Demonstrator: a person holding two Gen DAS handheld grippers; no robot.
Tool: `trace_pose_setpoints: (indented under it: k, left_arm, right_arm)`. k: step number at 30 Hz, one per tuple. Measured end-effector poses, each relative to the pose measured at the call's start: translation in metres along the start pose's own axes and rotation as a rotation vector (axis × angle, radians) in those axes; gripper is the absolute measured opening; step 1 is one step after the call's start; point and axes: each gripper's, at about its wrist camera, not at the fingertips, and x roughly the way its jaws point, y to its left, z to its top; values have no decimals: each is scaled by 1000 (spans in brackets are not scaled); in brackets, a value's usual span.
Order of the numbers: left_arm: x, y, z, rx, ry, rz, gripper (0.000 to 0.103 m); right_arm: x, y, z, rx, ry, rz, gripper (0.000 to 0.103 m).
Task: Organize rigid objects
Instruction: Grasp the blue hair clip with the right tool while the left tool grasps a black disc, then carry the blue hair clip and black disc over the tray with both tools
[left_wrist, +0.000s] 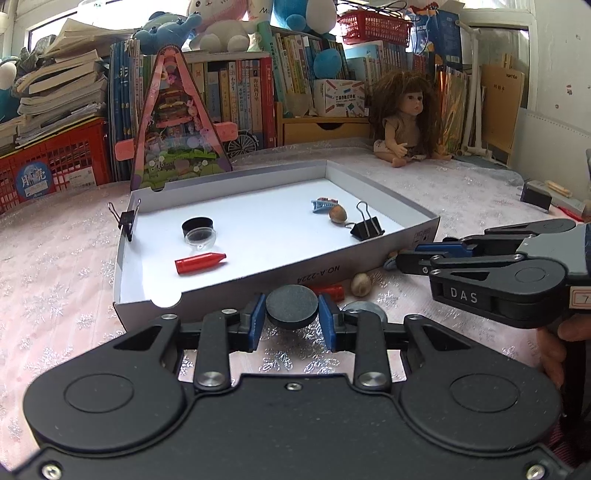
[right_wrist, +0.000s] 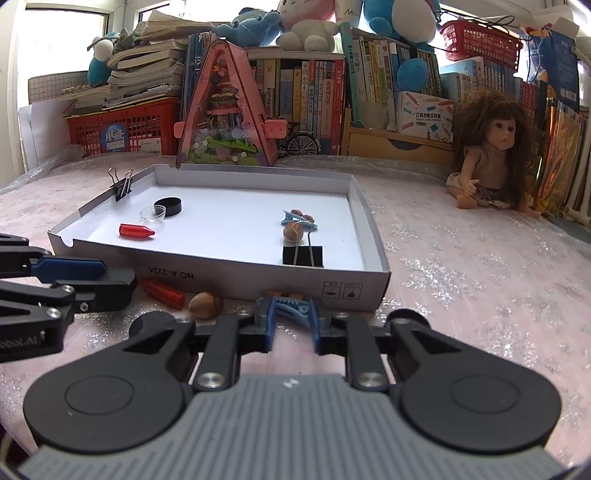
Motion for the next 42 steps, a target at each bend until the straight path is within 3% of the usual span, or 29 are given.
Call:
trace_pose_setpoints:
  k: [4,5,7,8,17,21,25,42]
  left_arm:
    - [-8,-1,7,-3,-33,-16,29]
    - [-9,-2,7,-2,-38,-16,29]
    - [-9,-2,9,-5,-39,-15,29]
    - [-9,-2,9,-8,-36,-14,29]
    - [-10,0,8,-15,-33,5,30]
    - [-11,1,9,-20,-36,12,29]
    - [-11,2,9,-26,-38,17,29]
    - [-12,20,21,-74,-67,69,30]
  right_arm:
    - [-1,-4,3,13,-4,0,24]
    - [-1,-5,3,21,-4,7,31]
    - [-1,-7,3,42,2,27,34]
    - [-1,-7,3,47,3,30,46]
    - [8,5,3,30,24,2,63]
    - [14,8,3,22,41,-10,63]
    - [12,6,3,37,45,6,43]
    - [-9,-2,12,-6,-30,-26,42]
